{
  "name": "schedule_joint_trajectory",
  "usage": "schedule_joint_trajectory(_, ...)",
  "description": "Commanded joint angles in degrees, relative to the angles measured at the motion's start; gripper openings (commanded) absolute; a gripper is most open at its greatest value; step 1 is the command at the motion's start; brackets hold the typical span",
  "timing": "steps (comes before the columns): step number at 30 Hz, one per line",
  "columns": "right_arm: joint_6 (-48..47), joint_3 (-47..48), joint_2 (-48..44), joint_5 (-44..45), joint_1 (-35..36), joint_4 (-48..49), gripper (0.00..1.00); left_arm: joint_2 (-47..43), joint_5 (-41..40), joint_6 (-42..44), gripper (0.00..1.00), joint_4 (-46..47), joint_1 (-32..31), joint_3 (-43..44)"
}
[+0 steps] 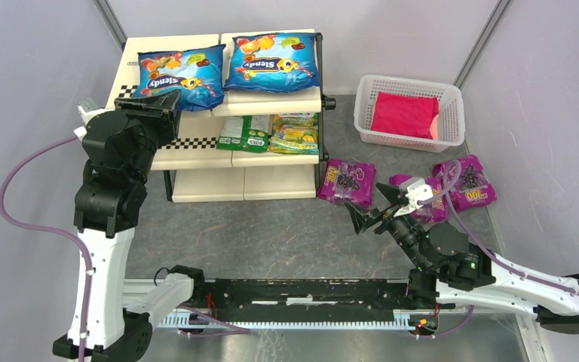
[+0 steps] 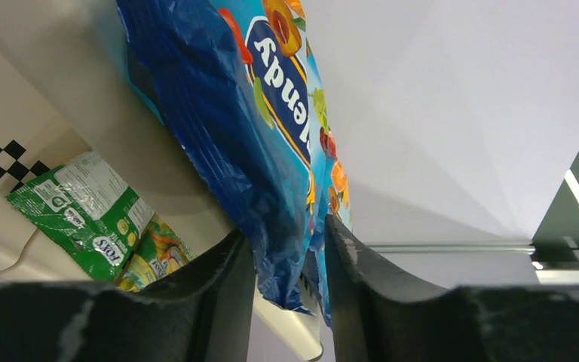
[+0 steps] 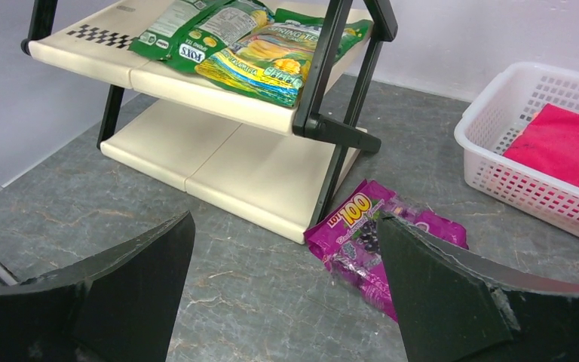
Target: Place and organize the candy bags onto the shelf
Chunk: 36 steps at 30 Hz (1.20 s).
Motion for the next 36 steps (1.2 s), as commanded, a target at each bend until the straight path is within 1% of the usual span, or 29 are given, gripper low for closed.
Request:
schedule_joint_trajectory(1, -1.7, 1.9, 1.6, -1.1, -0.1, 2.5, 0.98, -0.8, 2.3, 3.0, 0.39, 5.3, -0.2, -1.1)
schedule_joint_trajectory(3, -1.8, 2.1, 2.1, -1.4, -0.1, 2.6, 0.98, -0.1, 3.3, 3.8, 0.35, 7.6, -0.2, -1.2)
schedule_joint_trajectory(5, -1.9, 2.4, 2.7, -1.7, -0.1, 2.4, 0.98, 1.3, 3.8, 4.8, 0.34, 9.6, -0.2, -1.0)
schedule_joint_trajectory(9, -2.0, 2.8, 3.6, -1.9, 0.0, 1.5, 0.98, 3.6, 2.5, 5.3, 0.27, 11.0, -0.2, 0.2)
schedule_joint_trajectory(14, -1.7, 3.2, 3.4, -1.7, 0.0, 0.8, 0.98, 5.1, -1.5, 7.0, 0.26, 12.7, -0.1, 1.8)
schedule_joint_trajectory(17, -1.5, 3.6, 3.3, -1.3, 0.0, 0.0, 0.97, 5.6, -3.0, 9.1, 0.26, 12.2, -0.1, 3.7)
schedule_joint_trajectory(21, -1.5, 3.5, 3.4, -0.9, -0.1, 0.0, 0.98, 4.9, -3.3, 10.4, 0.26, 12.1, -0.1, 3.1)
schedule_joint_trajectory(25, -1.5, 4.2, 4.6, -1.6, -0.1, 0.3, 0.98, 4.9, -1.4, 11.3, 0.26, 12.6, -0.1, 2.2)
schedule_joint_trajectory(27, -1.5, 5.0, 5.5, -2.1, 0.0, -0.2, 0.98, 5.7, -0.4, 12.7, 0.29, 12.5, -0.1, 3.3)
schedule_joint_trajectory(30, -1.6, 6.1, 6.5, -2.4, 0.0, -1.2, 0.98, 6.8, -0.5, 15.1, 0.39, 10.7, 0.0, 5.3)
schedule_joint_trajectory(32, -1.5, 6.5, 6.7, -2.2, 0.0, -1.7, 0.98, 7.0, -0.7, 16.9, 0.41, 10.5, 0.1, 6.0)
schedule_joint_trajectory(33, -1.3, 6.6, 6.7, -2.3, 0.0, -1.8, 0.98, 7.1, -0.9, 17.7, 0.41, 10.5, 0.3, 6.2)
schedule_joint_trajectory(36, -0.8, 6.5, 6.4, -2.2, -0.1, -1.7, 0.97, 7.9, -0.6, 19.9, 0.36, 10.5, 0.7, 7.4)
